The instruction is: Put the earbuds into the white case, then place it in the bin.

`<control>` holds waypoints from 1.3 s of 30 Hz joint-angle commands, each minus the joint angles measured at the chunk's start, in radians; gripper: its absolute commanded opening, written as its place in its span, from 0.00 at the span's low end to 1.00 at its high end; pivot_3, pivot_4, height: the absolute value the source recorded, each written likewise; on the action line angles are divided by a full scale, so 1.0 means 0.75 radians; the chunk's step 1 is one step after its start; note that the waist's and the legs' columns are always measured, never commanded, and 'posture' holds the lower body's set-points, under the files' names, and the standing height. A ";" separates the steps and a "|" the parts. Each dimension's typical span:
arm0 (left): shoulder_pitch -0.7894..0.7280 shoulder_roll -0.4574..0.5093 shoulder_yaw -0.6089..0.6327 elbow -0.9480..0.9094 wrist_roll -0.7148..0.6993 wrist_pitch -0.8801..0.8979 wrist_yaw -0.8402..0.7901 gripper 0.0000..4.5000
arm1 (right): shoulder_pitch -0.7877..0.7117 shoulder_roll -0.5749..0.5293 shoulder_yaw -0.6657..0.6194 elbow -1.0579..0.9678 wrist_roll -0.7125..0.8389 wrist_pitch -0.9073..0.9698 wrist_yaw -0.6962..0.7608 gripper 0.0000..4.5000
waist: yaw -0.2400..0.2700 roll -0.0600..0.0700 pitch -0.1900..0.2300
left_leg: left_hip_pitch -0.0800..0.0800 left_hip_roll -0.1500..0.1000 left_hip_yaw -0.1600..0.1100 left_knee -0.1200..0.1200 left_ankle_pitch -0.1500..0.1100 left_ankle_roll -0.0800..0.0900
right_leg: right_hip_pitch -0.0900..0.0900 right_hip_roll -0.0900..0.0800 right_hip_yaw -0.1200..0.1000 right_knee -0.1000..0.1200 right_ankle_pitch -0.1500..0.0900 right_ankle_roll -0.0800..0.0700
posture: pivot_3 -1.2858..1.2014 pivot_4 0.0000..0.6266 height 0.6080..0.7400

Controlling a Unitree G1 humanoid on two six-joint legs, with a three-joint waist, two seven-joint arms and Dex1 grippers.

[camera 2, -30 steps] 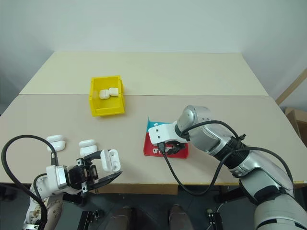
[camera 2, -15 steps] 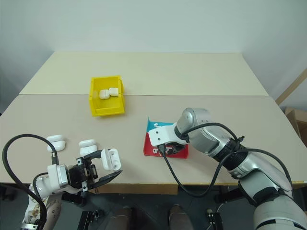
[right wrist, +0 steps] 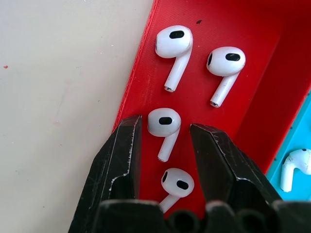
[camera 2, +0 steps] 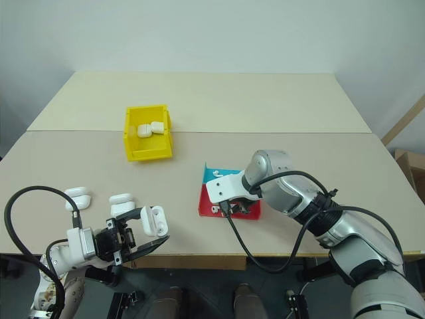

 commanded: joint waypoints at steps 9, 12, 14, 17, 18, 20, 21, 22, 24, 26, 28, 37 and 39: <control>0.000 0.025 0.029 -0.007 0.007 -0.023 0.020 0.61 | 0.007 0.006 -0.043 -0.015 -0.022 -0.053 0.002 0.23 | 0.000 0.000 0.000 | 0.000 0.000 0.000 0.000 0.000 0.000 | 0.000 0.000 0.000 0.000 0.000 0.000 | 0.52 0.24 1.00; -0.004 0.025 0.028 -0.005 0.013 -0.023 0.027 0.61 | 0.007 0.010 -0.046 -0.013 -0.024 -0.053 0.001 0.23 | 0.000 0.000 0.000 | 0.000 0.000 0.000 0.000 0.000 0.000 | 0.000 0.000 0.000 0.000 0.000 0.000 | 0.52 0.24 1.00; -0.005 0.024 0.027 -0.005 0.016 -0.025 0.029 0.61 | 0.007 0.011 -0.047 -0.014 -0.024 -0.050 0.003 0.23 | 0.000 0.000 0.000 | 0.000 0.000 0.000 0.000 0.000 0.000 | 0.000 0.000 0.000 0.000 0.000 0.000 | 0.52 0.24 1.00; -0.004 0.022 0.026 -0.014 0.015 -0.013 0.041 0.61 | 0.010 0.012 -0.052 -0.019 -0.027 -0.049 -0.002 0.23 | 0.000 0.000 0.000 | 0.000 0.000 0.000 0.000 0.000 0.000 | 0.000 0.000 0.000 0.000 0.000 0.000 | 0.52 0.24 1.00; -0.009 0.018 0.026 -0.013 0.006 -0.016 0.038 0.61 | 0.011 0.012 -0.064 -0.031 -0.023 -0.042 -0.004 0.23 | 0.000 0.000 0.000 | 0.000 0.000 0.000 0.000 0.000 0.000 | 0.000 0.000 0.000 0.000 0.000 0.000 | 0.52 0.24 1.00; -0.018 0.021 0.028 -0.016 0.003 -0.004 0.045 0.61 | 0.012 0.008 -0.098 -0.068 -0.014 -0.011 -0.009 0.23 | 0.001 0.000 0.000 | 0.000 0.000 0.000 0.000 0.000 0.000 | 0.000 0.000 0.000 0.000 0.000 0.000 | 0.52 0.24 1.00; -0.027 0.020 0.028 -0.016 -0.009 0.000 0.041 0.61 | 0.015 0.003 -0.129 -0.101 0.002 0.013 -0.009 0.23 | 0.001 0.000 0.000 | 0.000 0.000 0.000 0.000 0.000 0.000 | 0.000 0.000 0.000 0.000 0.000 0.000 | 0.52 0.24 1.00; -0.038 0.018 0.029 -0.019 -0.022 0.007 0.040 0.61 | 0.021 -0.003 -0.171 -0.142 0.025 0.047 -0.013 0.23 | 0.001 0.000 0.000 | 0.000 0.000 0.000 0.000 0.000 0.000 | 0.000 0.000 0.000 0.000 0.000 0.000 | 0.52 0.24 1.00; -0.052 0.021 0.029 -0.040 -0.041 0.044 0.056 0.61 | 0.035 -0.020 -0.249 -0.221 0.065 0.113 -0.022 0.23 | 0.002 0.000 0.000 | -0.002 0.000 0.000 0.000 0.000 0.000 | -0.001 0.000 0.000 0.000 0.000 0.000 | 0.52 0.24 1.00; -0.070 0.025 0.024 -0.077 -0.070 0.102 0.080 0.61 | 0.066 -0.048 -0.356 -0.313 0.124 0.161 -0.035 0.23 | 0.003 0.000 0.000 | -0.003 0.000 -0.001 0.000 0.000 0.000 | -0.002 0.000 -0.001 0.000 0.000 0.000 | 0.52 0.24 1.00; -0.096 0.024 0.018 -0.108 -0.101 0.165 0.106 0.61 | 0.100 -0.071 -0.482 -0.392 0.192 0.215 -0.062 0.23 | 0.006 0.000 0.000 | -0.004 0.000 -0.002 0.000 0.000 0.000 | -0.002 0.000 -0.001 0.000 0.000 0.000 | 0.52 0.24 1.00; -0.301 -0.030 -0.027 -0.138 -0.315 0.386 0.054 0.61 | 0.356 -0.047 -1.154 -0.553 0.633 -0.052 -0.213 0.23 | 0.010 -0.001 0.000 | -0.004 -0.001 -0.003 0.001 0.000 0.000 | 0.001 0.000 -0.003 -0.001 0.000 0.001 | 0.52 0.24 1.00; -0.354 -0.027 -0.047 -0.153 -0.344 0.459 0.049 0.61 | 0.391 -0.031 -1.237 -0.562 0.731 -0.125 -0.223 0.23 | 0.005 -0.001 0.000 | -0.004 -0.001 -0.003 0.001 0.000 0.000 | 0.001 0.000 -0.003 -0.001 0.000 0.001 | 0.52 0.24 1.00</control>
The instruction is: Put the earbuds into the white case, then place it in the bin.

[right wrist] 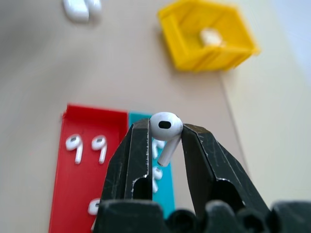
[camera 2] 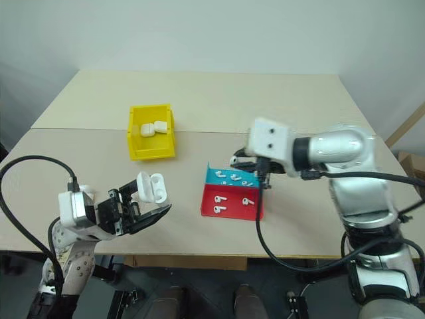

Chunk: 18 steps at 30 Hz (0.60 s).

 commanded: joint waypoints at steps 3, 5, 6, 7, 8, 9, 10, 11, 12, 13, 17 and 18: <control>-0.153 -0.029 -0.058 -0.074 -0.092 0.162 -0.028 0.61 | 0.030 0.080 -0.228 -0.063 0.283 -0.212 -0.085 0.23 | -0.007 0.000 0.000 | 0.002 0.000 0.000 0.000 0.000 0.000 | 0.001 0.001 0.001 0.001 0.000 0.000 | 0.52 0.24 1.00; -0.207 -0.058 -0.085 -0.073 -0.100 0.212 -0.020 0.61 | 0.026 0.135 -0.266 -0.068 0.383 -0.246 -0.128 0.23 | -0.007 0.000 0.000 | 0.006 0.000 0.000 0.000 0.000 0.000 | 0.006 0.001 0.001 0.000 0.000 0.000 | 0.52 0.24 1.00; -0.231 -0.075 -0.096 -0.065 -0.100 0.223 -0.029 0.61 | 0.022 0.161 -0.270 -0.065 0.416 -0.272 -0.145 0.23 | -0.008 0.000 0.000 | 0.007 0.000 0.000 0.000 0.000 0.000 | 0.007 0.001 0.000 0.000 0.000 0.000 | 0.52 0.24 1.00; -0.247 -0.092 -0.104 -0.063 -0.096 0.232 -0.033 0.61 | 0.021 0.171 -0.267 -0.064 0.438 -0.285 -0.161 0.23 | -0.007 0.000 0.000 | 0.007 0.000 0.000 0.000 0.000 0.000 | 0.008 0.001 0.000 -0.001 0.000 0.000 | 0.52 0.24 1.00; -0.259 -0.101 -0.107 -0.060 -0.090 0.241 -0.038 0.61 | 0.017 0.176 -0.257 -0.063 0.453 -0.295 -0.176 0.23 | -0.007 0.000 0.000 | 0.007 0.000 0.000 0.000 0.000 0.000 | 0.008 0.001 0.000 -0.001 0.000 0.000 | 0.52 0.24 1.00; -0.270 -0.112 -0.111 -0.057 -0.085 0.247 -0.045 0.61 | 0.013 0.184 -0.248 -0.063 0.469 -0.303 -0.191 0.23 | -0.007 0.000 0.000 | 0.007 0.000 0.000 0.000 0.000 0.000 | 0.008 0.001 0.000 -0.001 0.000 0.001 | 0.52 0.24 1.00; -0.279 -0.125 -0.114 -0.056 -0.085 0.249 -0.053 0.61 | 0.009 0.192 -0.239 -0.061 0.482 -0.318 -0.207 0.23 | -0.007 0.000 0.000 | 0.006 0.000 0.000 0.000 0.000 0.000 | 0.008 0.001 0.000 -0.001 0.000 0.001 | 0.52 0.24 1.00; -0.285 -0.136 -0.117 -0.061 -0.082 0.253 -0.053 0.61 | 0.002 0.203 -0.231 -0.060 0.499 -0.328 -0.222 0.23 | -0.007 0.000 0.000 | 0.006 0.000 0.000 0.000 0.000 0.000 | 0.007 0.001 0.000 -0.001 0.000 0.001 | 0.52 0.24 1.00; -0.291 -0.140 -0.118 -0.065 -0.080 0.262 -0.052 0.61 | -0.005 0.212 -0.223 -0.059 0.519 -0.331 -0.237 0.23 | -0.007 0.000 0.000 | 0.006 0.000 -0.001 0.000 0.000 0.000 | 0.007 0.001 0.000 -0.001 0.000 0.001 | 0.52 0.24 1.00; -0.295 -0.138 -0.114 -0.072 -0.084 0.275 -0.052 0.61 | -0.010 0.218 -0.216 -0.056 0.537 -0.339 -0.242 0.23 | -0.007 0.000 0.000 | 0.006 0.000 -0.001 0.000 0.000 0.000 | 0.007 0.001 0.000 -0.001 0.000 0.001 | 0.52 0.24 1.00; -0.316 -0.124 -0.086 -0.081 -0.108 0.316 -0.073 0.61 | -0.014 0.243 -0.197 -0.040 0.620 -0.394 -0.223 0.23 | -0.005 0.000 0.000 | 0.006 0.000 -0.001 0.000 0.000 0.000 | 0.007 0.001 0.000 0.000 0.000 0.001 | 0.52 0.24 1.00; -0.324 -0.127 -0.085 -0.080 -0.107 0.320 -0.077 0.61 | -0.013 0.251 -0.193 -0.036 0.644 -0.409 -0.213 0.23 | -0.005 0.000 0.000 | 0.006 0.000 -0.001 0.000 0.000 0.000 | 0.007 0.001 0.000 -0.001 0.000 0.001 | 0.52 0.24 1.00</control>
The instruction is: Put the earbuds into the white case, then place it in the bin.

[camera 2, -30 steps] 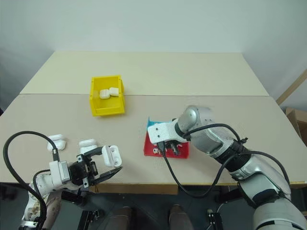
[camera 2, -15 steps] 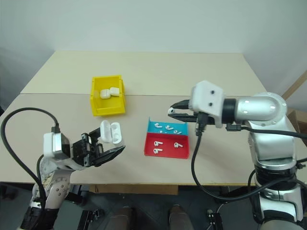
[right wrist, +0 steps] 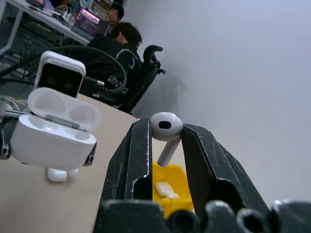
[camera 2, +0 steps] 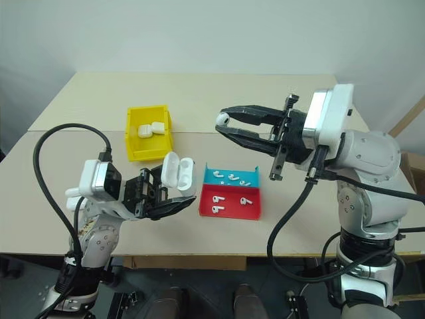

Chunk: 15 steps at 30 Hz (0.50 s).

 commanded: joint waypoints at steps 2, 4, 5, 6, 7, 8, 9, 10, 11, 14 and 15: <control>-0.060 -0.005 0.017 -0.048 -0.027 0.030 -0.007 0.61 | -0.025 0.020 0.008 -0.004 0.106 -0.092 0.026 0.23 | 0.001 0.000 0.000 | 0.000 0.000 0.000 0.000 0.000 0.000 | 0.000 0.000 0.000 0.000 0.000 0.000 | 0.52 0.24 1.00; -0.088 -0.020 0.013 -0.026 -0.012 0.026 -0.010 0.61 | -0.023 0.028 0.032 0.013 0.113 -0.122 0.042 0.23 | 0.001 0.000 0.000 | 0.000 0.000 0.000 0.000 0.000 0.000 | 0.000 0.000 0.000 0.000 0.000 0.000 | 0.52 0.24 1.00; -0.105 -0.025 0.008 -0.012 0.000 0.025 -0.009 0.61 | -0.021 0.033 0.046 0.025 0.112 -0.138 0.051 0.23 | 0.001 0.000 0.000 | 0.000 0.000 0.000 0.000 0.000 0.000 | 0.000 0.000 0.000 0.000 0.000 0.000 | 0.52 0.24 1.00; -0.124 -0.036 0.004 0.005 0.012 0.016 -0.012 0.61 | -0.022 0.041 0.062 0.039 0.111 -0.156 0.059 0.23 | 0.001 0.000 0.000 | 0.000 0.000 0.000 0.000 0.000 0.000 | 0.000 0.000 0.000 0.000 0.000 0.000 | 0.52 0.24 1.00; -0.140 -0.045 0.001 0.020 0.022 0.011 -0.015 0.61 | -0.025 0.047 0.074 0.053 0.109 -0.169 0.065 0.23 | 0.001 0.000 0.000 | 0.000 0.000 0.000 0.000 0.000 0.000 | 0.000 0.000 0.000 0.000 0.000 0.000 | 0.52 0.24 1.00; -0.157 -0.052 -0.002 0.035 0.032 0.010 -0.015 0.61 | -0.031 0.054 0.088 0.068 0.106 -0.183 0.070 0.23 | 0.001 0.000 0.000 | 0.000 0.000 0.000 0.000 0.000 0.000 | 0.000 0.000 0.000 0.000 0.000 0.000 | 0.52 0.24 1.00; -0.178 -0.057 -0.003 0.053 0.043 0.005 -0.024 0.61 | -0.041 0.063 0.107 0.085 0.100 -0.196 0.073 0.23 | 0.000 0.000 0.000 | 0.000 0.000 0.000 0.000 0.000 0.000 | 0.000 0.000 0.000 0.000 0.000 0.000 | 0.52 0.24 1.00; -0.192 -0.060 -0.004 0.067 0.050 0.002 -0.032 0.61 | -0.048 0.068 0.121 0.098 0.095 -0.207 0.075 0.23 | -0.001 0.000 0.000 | 0.000 0.000 0.000 0.000 0.000 0.000 | 0.000 0.000 0.000 0.000 0.000 0.000 | 0.52 0.24 1.00; -0.202 -0.066 -0.005 0.080 0.059 -0.003 -0.039 0.61 | -0.055 0.074 0.135 0.113 0.089 -0.221 0.080 0.23 | -0.001 0.000 0.000 | 0.000 0.000 0.000 0.000 0.000 0.000 | 0.000 0.000 0.000 0.000 0.000 0.000 | 0.52 0.24 1.00; -0.196 -0.089 -0.022 0.094 0.094 -0.027 -0.057 0.61 | -0.068 0.081 0.163 0.145 0.086 -0.251 0.092 0.23 | 0.000 0.000 0.000 | 0.000 0.000 0.000 0.000 0.000 0.000 | 0.000 0.000 0.000 0.000 0.000 0.000 | 0.52 0.24 1.00; -0.192 -0.096 -0.026 0.096 0.104 -0.035 -0.063 0.61 | -0.071 0.082 0.168 0.152 0.088 -0.257 0.094 0.23 | 0.001 0.000 0.000 | 0.000 0.000 0.000 0.000 0.000 0.000 | 0.000 0.000 0.000 0.000 0.000 0.000 | 0.52 0.24 1.00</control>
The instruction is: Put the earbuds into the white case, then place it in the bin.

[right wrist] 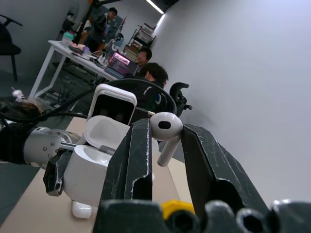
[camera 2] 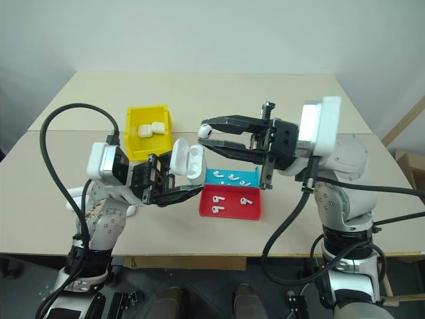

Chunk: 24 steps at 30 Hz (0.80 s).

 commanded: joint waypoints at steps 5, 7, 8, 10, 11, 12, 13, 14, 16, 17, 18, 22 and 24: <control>0.009 -0.024 -0.022 0.016 0.066 -0.074 -0.046 0.61 | -0.041 -0.002 0.021 0.004 0.025 -0.052 0.018 0.23 | 0.001 0.000 0.000 | 0.000 0.000 0.000 0.000 0.000 0.000 | 0.000 0.000 0.000 0.000 0.000 0.000 | 0.52 0.24 1.00; 0.005 -0.027 -0.017 0.033 0.069 -0.085 -0.057 0.61 | -0.034 -0.008 0.029 0.003 0.026 -0.049 0.026 0.23 | 0.001 0.000 0.000 | 0.000 0.000 0.000 0.000 0.000 0.000 | 0.000 0.000 0.000 0.000 0.000 0.000 | 0.52 0.24 1.00; -0.002 -0.026 -0.014 0.042 0.068 -0.085 -0.061 0.61 | -0.030 -0.010 0.033 0.005 0.021 -0.050 0.029 0.23 | 0.001 0.000 0.000 | 0.000 0.000 0.000 0.000 0.000 0.000 | 0.000 0.000 0.000 0.000 0.000 0.000 | 0.52 0.24 1.00; -0.014 -0.024 -0.007 0.055 0.070 -0.085 -0.068 0.61 | -0.025 -0.014 0.038 0.009 0.015 -0.052 0.033 0.23 | 0.001 0.000 0.000 | 0.000 0.000 0.000 0.000 0.000 0.000 | 0.000 0.000 0.000 0.000 0.000 0.000 | 0.52 0.24 1.00; -0.020 -0.024 -0.004 0.062 0.070 -0.090 -0.074 0.61 | -0.023 -0.016 0.038 0.009 0.013 -0.053 0.033 0.23 | 0.001 0.000 0.000 | 0.000 0.000 0.000 0.000 0.000 0.000 | 0.000 0.000 0.000 0.000 0.000 0.000 | 0.52 0.24 1.00; -0.025 -0.022 0.000 0.069 0.071 -0.093 -0.080 0.61 | -0.022 -0.017 0.039 0.010 0.012 -0.053 0.032 0.23 | 0.002 0.000 0.000 | 0.000 0.000 0.000 0.000 0.000 0.000 | 0.000 0.000 0.000 0.000 0.000 0.000 | 0.52 0.24 1.00; -0.030 -0.020 0.005 0.076 0.070 -0.094 -0.086 0.61 | -0.020 -0.020 0.040 0.010 0.011 -0.053 0.033 0.23 | 0.002 0.000 0.000 | 0.000 0.000 0.000 0.000 0.000 0.000 | 0.000 0.000 0.000 0.000 0.000 0.000 | 0.52 0.24 1.00; -0.034 -0.018 0.008 0.080 0.069 -0.094 -0.089 0.61 | -0.017 -0.023 0.041 0.009 0.009 -0.054 0.034 0.23 | 0.001 0.000 0.000 | 0.000 0.000 0.000 0.000 0.000 0.000 | 0.000 0.000 0.000 0.000 0.000 0.000 | 0.52 0.24 1.00; -0.042 -0.019 0.013 0.089 0.069 -0.099 -0.097 0.61 | -0.009 -0.029 0.044 0.009 0.005 -0.055 0.038 0.23 | 0.001 0.000 0.000 | 0.000 0.000 0.000 0.000 0.000 0.000 | 0.000 0.000 0.000 0.000 0.000 0.000 | 0.52 0.24 1.00; -0.046 -0.017 0.015 0.093 0.070 -0.101 -0.100 0.61 | -0.007 -0.031 0.045 0.011 0.003 -0.055 0.040 0.23 | 0.001 0.000 0.000 | 0.000 0.000 0.000 0.000 0.000 0.000 | 0.000 0.000 0.000 0.000 0.000 0.000 | 0.52 0.24 1.00; -0.049 -0.016 0.016 0.097 0.072 -0.104 -0.102 0.61 | -0.005 -0.033 0.047 0.012 0.002 -0.054 0.041 0.23 | 0.001 0.000 0.000 | 0.000 0.000 0.000 0.000 0.000 0.000 | 0.000 0.000 0.000 0.000 0.000 0.000 | 0.52 0.24 1.00; -0.060 -0.015 0.016 0.106 0.080 -0.112 -0.113 0.61 | 0.006 -0.039 0.058 0.032 -0.018 -0.065 0.058 0.23 | 0.001 0.000 0.000 | 0.000 0.000 0.000 0.000 0.000 0.000 | 0.000 0.000 0.000 0.000 0.000 0.000 | 0.52 0.24 1.00; -0.062 -0.016 0.016 0.106 0.086 -0.112 -0.115 0.61 | 0.008 -0.038 0.062 0.040 -0.023 -0.070 0.063 0.23 | 0.001 0.000 0.000 | 0.000 0.000 0.000 0.000 0.000 0.000 | 0.000 0.000 0.000 0.000 0.000 0.000 | 0.52 0.24 1.00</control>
